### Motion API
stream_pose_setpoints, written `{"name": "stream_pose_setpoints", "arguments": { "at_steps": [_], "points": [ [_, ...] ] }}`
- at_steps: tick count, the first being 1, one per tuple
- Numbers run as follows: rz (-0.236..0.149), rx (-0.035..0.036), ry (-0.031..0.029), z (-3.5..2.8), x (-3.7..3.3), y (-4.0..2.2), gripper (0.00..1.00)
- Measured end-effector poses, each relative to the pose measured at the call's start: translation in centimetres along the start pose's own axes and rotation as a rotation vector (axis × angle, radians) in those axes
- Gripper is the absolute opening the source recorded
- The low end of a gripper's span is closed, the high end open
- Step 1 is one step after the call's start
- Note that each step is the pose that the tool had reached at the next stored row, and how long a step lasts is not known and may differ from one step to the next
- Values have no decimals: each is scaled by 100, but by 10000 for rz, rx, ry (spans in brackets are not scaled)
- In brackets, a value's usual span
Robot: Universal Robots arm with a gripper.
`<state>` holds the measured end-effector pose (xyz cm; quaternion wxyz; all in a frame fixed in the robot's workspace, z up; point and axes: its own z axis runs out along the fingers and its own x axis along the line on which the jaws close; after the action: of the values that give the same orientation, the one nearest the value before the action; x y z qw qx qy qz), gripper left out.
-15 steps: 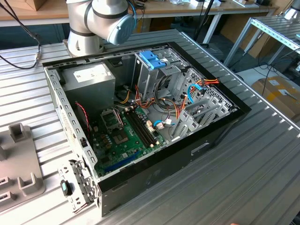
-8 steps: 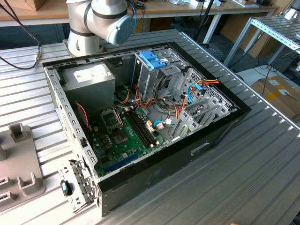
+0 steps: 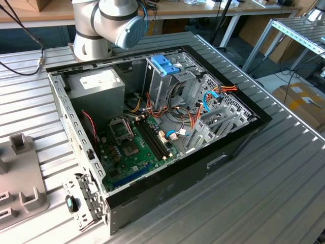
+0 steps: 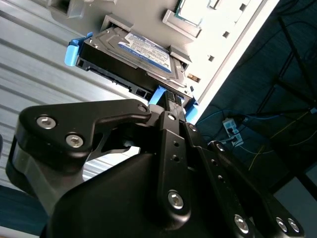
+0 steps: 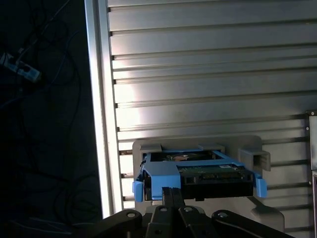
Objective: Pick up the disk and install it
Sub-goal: 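Pick up the disk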
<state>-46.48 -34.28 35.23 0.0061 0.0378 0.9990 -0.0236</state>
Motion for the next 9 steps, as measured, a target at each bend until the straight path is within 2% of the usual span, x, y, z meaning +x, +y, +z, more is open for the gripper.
{"name": "stream_pose_setpoints", "arguments": {
  "at_steps": [9],
  "points": [
    [-34,-1,-2,1,0,0,11]
  ]
}}
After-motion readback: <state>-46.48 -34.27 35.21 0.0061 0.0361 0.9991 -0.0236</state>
